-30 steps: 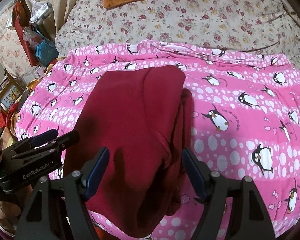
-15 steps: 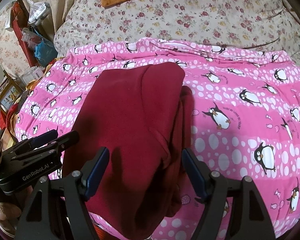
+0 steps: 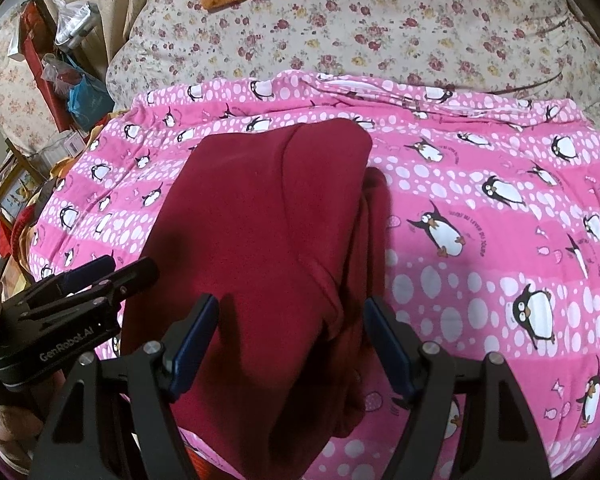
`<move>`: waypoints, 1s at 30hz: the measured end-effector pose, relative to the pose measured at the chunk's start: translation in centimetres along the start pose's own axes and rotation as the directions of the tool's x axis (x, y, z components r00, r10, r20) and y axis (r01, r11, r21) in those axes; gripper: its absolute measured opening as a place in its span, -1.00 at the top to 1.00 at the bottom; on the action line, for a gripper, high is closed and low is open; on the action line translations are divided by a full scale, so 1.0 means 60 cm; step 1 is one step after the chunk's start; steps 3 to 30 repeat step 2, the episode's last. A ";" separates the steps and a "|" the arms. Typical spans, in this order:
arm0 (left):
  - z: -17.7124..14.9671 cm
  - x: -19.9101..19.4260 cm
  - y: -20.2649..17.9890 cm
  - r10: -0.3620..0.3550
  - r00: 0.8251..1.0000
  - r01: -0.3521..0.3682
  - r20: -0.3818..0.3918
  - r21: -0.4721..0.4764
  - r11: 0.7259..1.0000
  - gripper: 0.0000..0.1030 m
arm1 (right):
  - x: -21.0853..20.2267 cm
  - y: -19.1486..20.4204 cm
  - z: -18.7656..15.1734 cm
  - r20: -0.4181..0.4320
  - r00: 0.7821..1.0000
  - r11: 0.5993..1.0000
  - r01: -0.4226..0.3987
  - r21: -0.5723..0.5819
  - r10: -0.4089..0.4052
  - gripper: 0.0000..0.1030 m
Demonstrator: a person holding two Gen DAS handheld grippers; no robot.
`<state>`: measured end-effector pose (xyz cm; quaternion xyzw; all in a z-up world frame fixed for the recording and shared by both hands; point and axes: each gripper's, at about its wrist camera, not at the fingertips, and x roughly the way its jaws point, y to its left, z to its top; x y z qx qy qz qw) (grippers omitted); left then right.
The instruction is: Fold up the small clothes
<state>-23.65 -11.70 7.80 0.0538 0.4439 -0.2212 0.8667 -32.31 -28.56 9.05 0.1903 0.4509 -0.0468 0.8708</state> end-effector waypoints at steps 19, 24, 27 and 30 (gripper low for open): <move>0.005 0.004 0.006 -0.018 1.000 0.017 -0.012 -0.012 1.000 0.11 | -0.001 -0.003 0.002 0.000 1.000 1.000 -0.011 0.001 0.011 -0.52; 0.005 0.004 0.006 -0.018 1.000 0.017 -0.012 -0.012 1.000 0.11 | -0.001 -0.003 0.002 0.000 1.000 1.000 -0.011 0.001 0.011 -0.52; 0.005 0.004 0.006 -0.018 1.000 0.017 -0.012 -0.012 1.000 0.11 | -0.001 -0.003 0.002 0.000 1.000 1.000 -0.011 0.001 0.011 -0.52; 0.005 0.004 0.006 -0.018 1.000 0.017 -0.012 -0.012 1.000 0.11 | -0.001 -0.003 0.002 0.000 1.000 1.000 -0.011 0.001 0.011 -0.52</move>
